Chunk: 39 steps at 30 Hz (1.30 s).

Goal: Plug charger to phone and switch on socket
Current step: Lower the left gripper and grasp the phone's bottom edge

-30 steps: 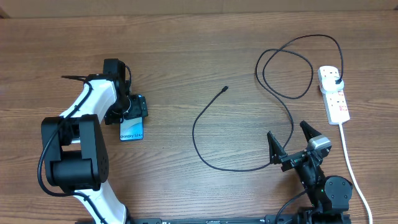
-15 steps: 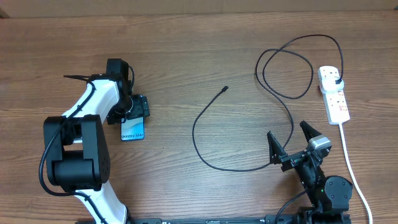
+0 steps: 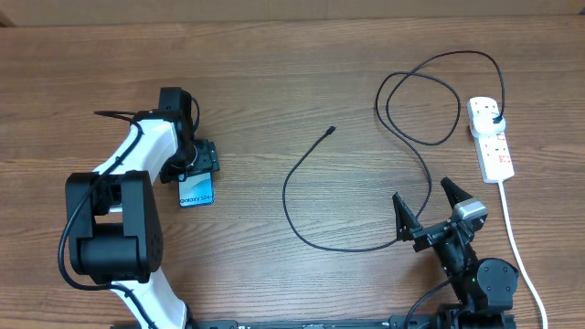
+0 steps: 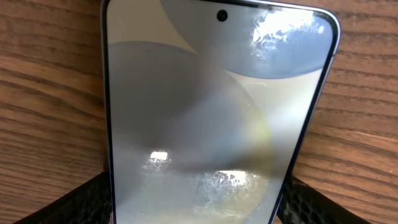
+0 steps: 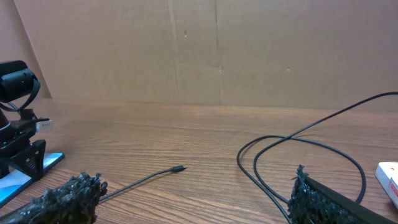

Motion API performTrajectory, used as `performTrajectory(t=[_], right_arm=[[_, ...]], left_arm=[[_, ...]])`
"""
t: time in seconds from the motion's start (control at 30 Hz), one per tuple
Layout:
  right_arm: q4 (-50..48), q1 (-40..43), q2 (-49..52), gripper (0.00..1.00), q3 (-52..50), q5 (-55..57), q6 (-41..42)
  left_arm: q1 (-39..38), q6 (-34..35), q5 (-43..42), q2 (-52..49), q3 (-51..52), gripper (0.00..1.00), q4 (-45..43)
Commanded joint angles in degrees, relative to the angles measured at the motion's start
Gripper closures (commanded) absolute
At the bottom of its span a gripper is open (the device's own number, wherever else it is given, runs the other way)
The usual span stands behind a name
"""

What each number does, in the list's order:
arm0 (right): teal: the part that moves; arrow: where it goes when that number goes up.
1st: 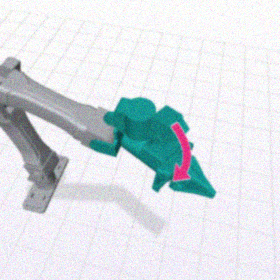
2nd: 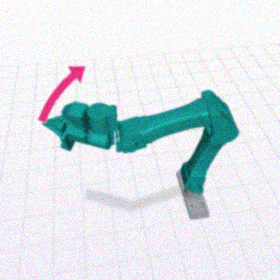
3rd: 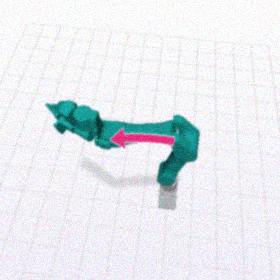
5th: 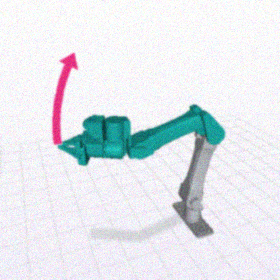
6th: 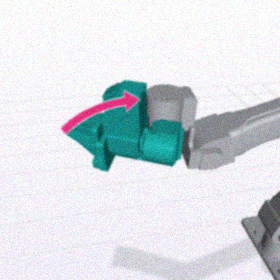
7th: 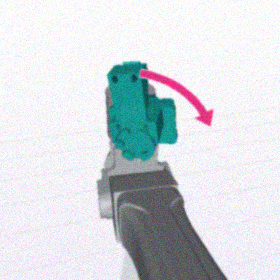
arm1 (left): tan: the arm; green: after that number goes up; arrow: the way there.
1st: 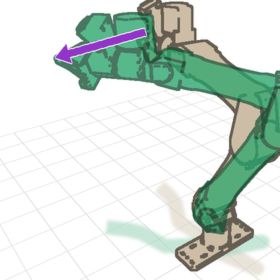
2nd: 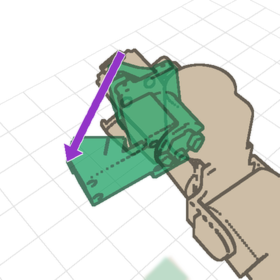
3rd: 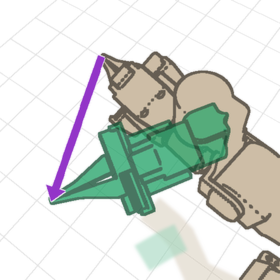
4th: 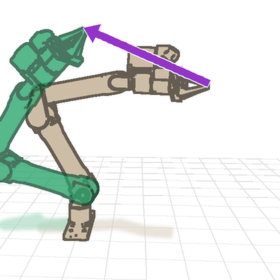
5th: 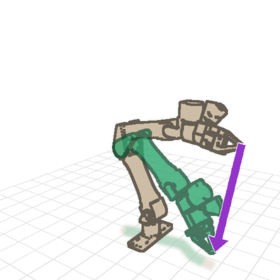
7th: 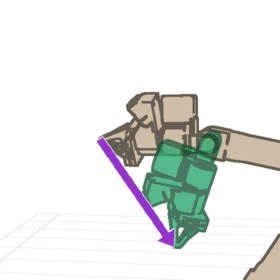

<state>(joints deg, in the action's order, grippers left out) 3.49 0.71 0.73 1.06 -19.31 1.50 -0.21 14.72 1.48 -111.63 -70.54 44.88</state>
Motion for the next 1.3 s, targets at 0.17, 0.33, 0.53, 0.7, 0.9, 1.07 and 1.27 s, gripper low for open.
performTrajectory(t=[0.17,0.33,0.53,0.7,0.9,1.07,1.27], right_arm=[[-0.35,-0.33,-0.57,0.00,-0.61,-0.24,0.20],[-0.35,-0.33,-0.57,0.00,-0.61,-0.24,0.20],[-0.35,-0.33,-0.57,0.00,-0.61,-0.24,0.20],[-0.35,-0.33,-0.57,0.00,-0.61,-0.24,0.20],[-0.35,-0.33,-0.57,0.00,-0.61,-0.24,0.20],[-0.35,-0.33,-0.57,0.00,-0.61,-0.24,0.20],[-0.35,-0.33,-0.57,0.00,-0.61,-0.24,0.20]], left_arm=[[-6.05,1.31,-4.24,-2.36,2.60,0.21,0.42],[-11.67,2.01,-4.24,-2.36,2.60,0.20,-0.55],[-13.75,2.03,-4.26,-2.36,2.60,0.19,-1.01],[-13.73,1.99,-4.09,-2.36,2.60,0.11,-1.44],[-13.75,1.70,-2.27,-2.38,2.69,0.05,-2.56],[-13.75,-0.33,-2.29,-3.23,2.69,0.04,-2.97],[-13.73,-1.49,-2.36,-6.88,2.69,0.09,-2.86]])
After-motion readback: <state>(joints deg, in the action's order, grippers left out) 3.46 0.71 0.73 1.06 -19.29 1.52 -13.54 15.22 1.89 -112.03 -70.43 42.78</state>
